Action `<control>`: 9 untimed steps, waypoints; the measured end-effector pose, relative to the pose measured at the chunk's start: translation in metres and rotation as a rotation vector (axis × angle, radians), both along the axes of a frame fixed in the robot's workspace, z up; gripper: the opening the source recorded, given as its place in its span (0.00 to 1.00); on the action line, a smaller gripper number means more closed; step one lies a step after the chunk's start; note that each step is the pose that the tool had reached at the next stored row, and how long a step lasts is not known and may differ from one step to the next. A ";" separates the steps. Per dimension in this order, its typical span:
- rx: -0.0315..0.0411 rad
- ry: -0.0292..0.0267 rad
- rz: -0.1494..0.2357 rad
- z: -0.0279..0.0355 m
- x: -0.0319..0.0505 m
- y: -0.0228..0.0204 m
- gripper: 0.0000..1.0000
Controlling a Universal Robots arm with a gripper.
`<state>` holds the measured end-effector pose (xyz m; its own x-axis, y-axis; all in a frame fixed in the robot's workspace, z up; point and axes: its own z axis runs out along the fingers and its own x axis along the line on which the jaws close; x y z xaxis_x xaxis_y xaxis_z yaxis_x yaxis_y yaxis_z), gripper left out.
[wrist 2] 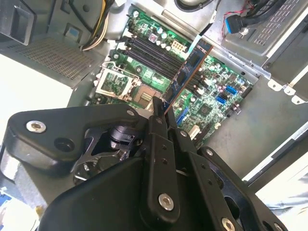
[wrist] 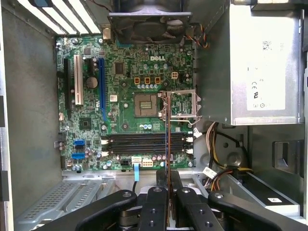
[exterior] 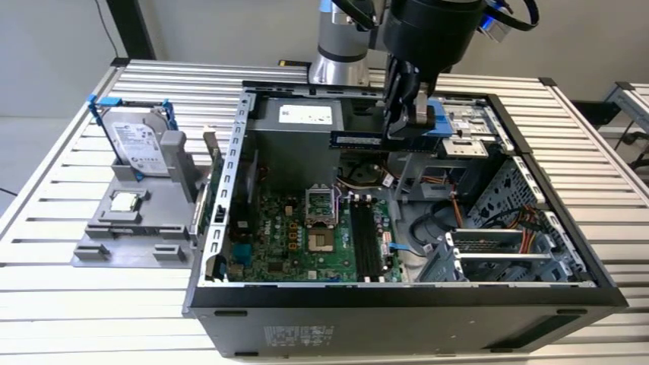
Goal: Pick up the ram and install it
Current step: 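Insert the ram into the slot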
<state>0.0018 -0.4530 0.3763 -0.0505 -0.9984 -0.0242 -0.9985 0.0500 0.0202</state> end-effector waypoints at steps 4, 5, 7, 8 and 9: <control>0.0000 0.0000 0.000 0.0000 0.0000 0.0000 0.00; 0.0000 0.0000 0.000 0.0000 0.0000 0.0000 0.00; 0.0000 0.0000 0.000 0.0000 0.0000 0.0000 0.00; 0.0000 0.0001 -0.003 0.0000 0.0000 0.0000 0.00; 0.0000 0.0001 -0.012 0.0000 0.0000 0.0000 0.00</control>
